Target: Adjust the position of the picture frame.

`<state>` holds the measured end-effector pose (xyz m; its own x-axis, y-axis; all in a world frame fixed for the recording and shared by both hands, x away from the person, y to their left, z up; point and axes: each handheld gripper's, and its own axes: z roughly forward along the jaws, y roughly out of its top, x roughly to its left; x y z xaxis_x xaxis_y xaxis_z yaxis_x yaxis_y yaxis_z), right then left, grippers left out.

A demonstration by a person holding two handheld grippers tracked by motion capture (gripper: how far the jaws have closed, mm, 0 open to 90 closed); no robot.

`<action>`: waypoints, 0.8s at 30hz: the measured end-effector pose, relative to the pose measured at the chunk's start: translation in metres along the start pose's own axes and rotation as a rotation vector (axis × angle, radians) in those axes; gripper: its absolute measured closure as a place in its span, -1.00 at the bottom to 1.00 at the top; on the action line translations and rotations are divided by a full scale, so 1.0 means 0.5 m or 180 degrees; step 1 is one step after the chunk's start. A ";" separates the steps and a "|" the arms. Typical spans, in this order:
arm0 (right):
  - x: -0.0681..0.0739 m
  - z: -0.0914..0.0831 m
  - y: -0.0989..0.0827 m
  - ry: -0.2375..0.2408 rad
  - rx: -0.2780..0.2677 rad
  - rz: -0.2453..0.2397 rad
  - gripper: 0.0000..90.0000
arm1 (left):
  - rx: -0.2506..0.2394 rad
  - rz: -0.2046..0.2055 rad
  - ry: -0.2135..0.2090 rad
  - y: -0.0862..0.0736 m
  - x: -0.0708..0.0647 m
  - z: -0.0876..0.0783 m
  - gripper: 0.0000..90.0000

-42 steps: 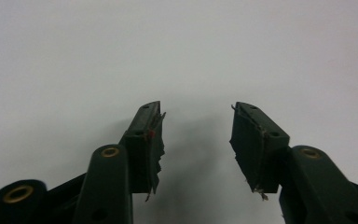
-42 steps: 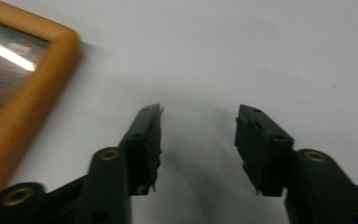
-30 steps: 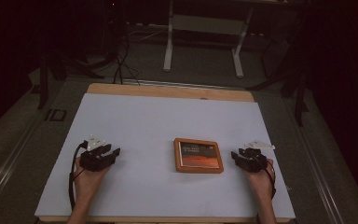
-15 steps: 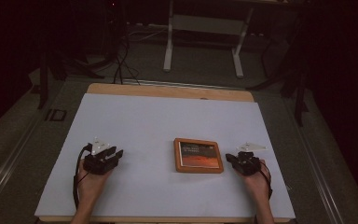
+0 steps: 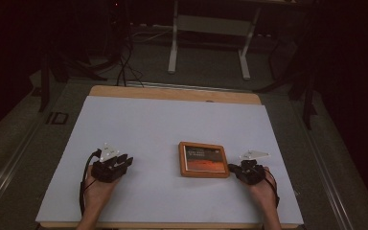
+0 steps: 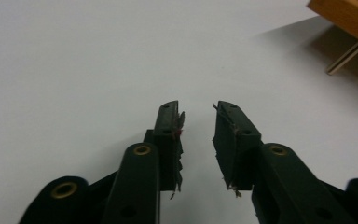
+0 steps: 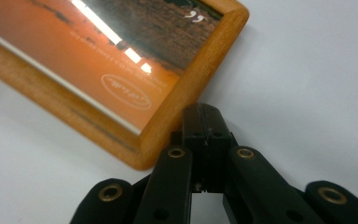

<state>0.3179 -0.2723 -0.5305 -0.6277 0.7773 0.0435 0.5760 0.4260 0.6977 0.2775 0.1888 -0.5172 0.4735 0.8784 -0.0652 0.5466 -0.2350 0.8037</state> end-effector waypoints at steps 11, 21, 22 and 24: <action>0.031 0.002 0.004 0.0136 0.0054 -0.0151 1.00 | 0.0011 0.0182 -0.0336 0.006 -0.027 0.003 1.00; 0.068 0.011 0.011 0.0410 0.0049 -0.0352 1.00 | 0.0043 0.0377 -0.0628 0.011 -0.075 0.016 1.00; 0.073 0.013 0.012 0.0435 0.0047 -0.0382 1.00 | 0.0046 0.0382 -0.0645 0.012 -0.078 0.017 1.00; 0.085 0.015 0.016 0.0488 0.0053 -0.0449 1.00 | 0.0050 0.0394 -0.0689 0.012 -0.082 0.016 1.00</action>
<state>0.2997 -0.2321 -0.5285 -0.7744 0.6303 0.0554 0.4845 0.5344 0.6926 0.2671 0.1481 -0.5146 0.6734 0.7334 -0.0933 0.4852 -0.3432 0.8042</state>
